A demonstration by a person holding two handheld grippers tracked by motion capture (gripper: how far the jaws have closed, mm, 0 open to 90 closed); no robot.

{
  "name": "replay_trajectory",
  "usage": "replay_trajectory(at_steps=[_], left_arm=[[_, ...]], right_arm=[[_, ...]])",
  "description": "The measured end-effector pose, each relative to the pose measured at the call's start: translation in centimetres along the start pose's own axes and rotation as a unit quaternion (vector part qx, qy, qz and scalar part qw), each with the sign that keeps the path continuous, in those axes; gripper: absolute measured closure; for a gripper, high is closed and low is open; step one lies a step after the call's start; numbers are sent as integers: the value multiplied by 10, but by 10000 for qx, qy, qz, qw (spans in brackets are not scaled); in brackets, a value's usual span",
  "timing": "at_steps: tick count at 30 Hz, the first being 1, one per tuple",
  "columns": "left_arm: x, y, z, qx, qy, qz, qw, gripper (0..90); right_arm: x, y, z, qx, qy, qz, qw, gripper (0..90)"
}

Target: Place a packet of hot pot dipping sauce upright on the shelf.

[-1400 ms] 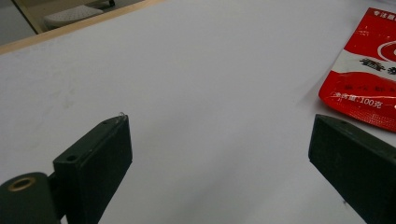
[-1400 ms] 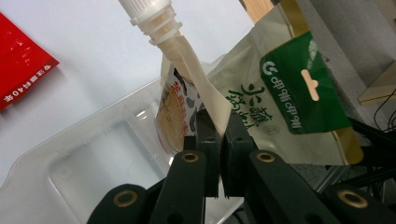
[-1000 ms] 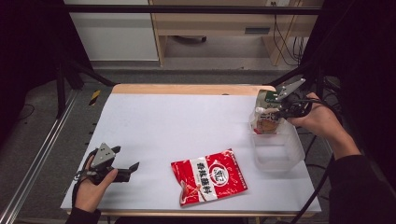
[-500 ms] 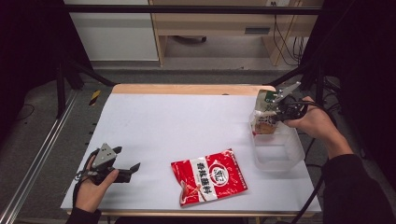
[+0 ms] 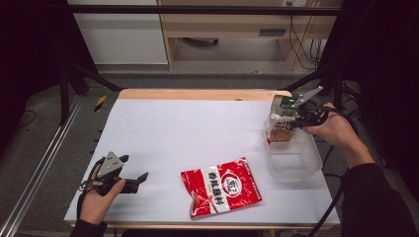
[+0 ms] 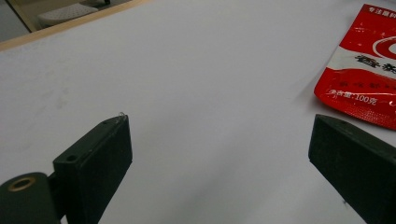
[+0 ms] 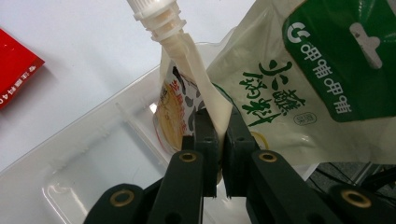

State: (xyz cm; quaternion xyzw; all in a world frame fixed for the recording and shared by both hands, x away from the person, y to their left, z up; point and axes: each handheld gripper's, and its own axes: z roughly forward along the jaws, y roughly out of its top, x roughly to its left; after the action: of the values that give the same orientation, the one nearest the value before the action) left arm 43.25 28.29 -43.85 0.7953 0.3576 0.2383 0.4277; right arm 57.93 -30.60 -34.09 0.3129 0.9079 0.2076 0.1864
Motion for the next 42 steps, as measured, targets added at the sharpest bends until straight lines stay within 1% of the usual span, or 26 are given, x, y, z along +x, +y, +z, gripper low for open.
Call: replay_trajectory(at_steps=[3,7,9,12,14,16,17,18,19,20,21,25,26,29,30,31,36,37,39,42], left_arm=[[0,0,0,6,-6,3,10000,62],[0,0,0,9,-1,6,10000,62],[0,0,1,14,6,9,10000,62],[0,0,1,18,13,12,10000,62],[0,0,1,11,10,15,10000,62],[-1,0,2,17,5,19,10000,62],[-1,0,2,20,-3,27,10000,62],[-2,0,2,21,-16,42,10000,61],[-2,1,2,15,-26,37,10000,61],[-2,1,2,19,-34,46,10000,60],[-3,1,3,25,-41,49,10000,60],[-3,1,3,32,-70,50,10000,58],[-3,1,3,38,-74,47,10000,57],[-4,1,3,33,-92,36,9999,57],[-4,1,4,45,-115,51,9999,57],[-4,1,4,45,-115,51,9999,57],[-7,2,5,60,-161,97,9998,57],[-8,3,5,69,-169,110,9998,57],[-9,3,6,76,-188,140,9997,57],[-14,4,7,124,-204,233,9994,56]], right_arm=[[1,-1,-1,-44,5,16,10000,837],[4,-2,-6,-141,-76,77,9998,689],[6,-1,-11,-271,-154,165,9994,603],[9,-1,-21,-455,-321,158,9983,477],[14,1,-30,-577,-489,168,9970,421],[20,2,-40,-785,-582,142,9951,362],[24,3,-45,-872,-642,137,9940,344],[34,4,-54,-1000,-726,110,9923,308],[34,4,-54,-1000,-726,110,9923,308],[43,6,-63,-1100,-792,55,9908,282],[43,6,-63,-1100,-792,55,9908,282],[60,12,-75,-1239,-860,-27,9886,219],[64,14,-78,-1265,-865,-22,9882,214],[75,18,-85,-1427,-891,-15,9857,195],[84,20,-88,-1504,-891,12,9846,190],[84,20,-88,-1504,-891,12,9846,190],[106,24,-92,-1731,-937,5,9804,160],[110,25,-92,-1718,-922,42,9808,158],[120,27,-91,-1722,-958,38,9804,161],[136,29,-86,-1727,-940,42,9805,161]])
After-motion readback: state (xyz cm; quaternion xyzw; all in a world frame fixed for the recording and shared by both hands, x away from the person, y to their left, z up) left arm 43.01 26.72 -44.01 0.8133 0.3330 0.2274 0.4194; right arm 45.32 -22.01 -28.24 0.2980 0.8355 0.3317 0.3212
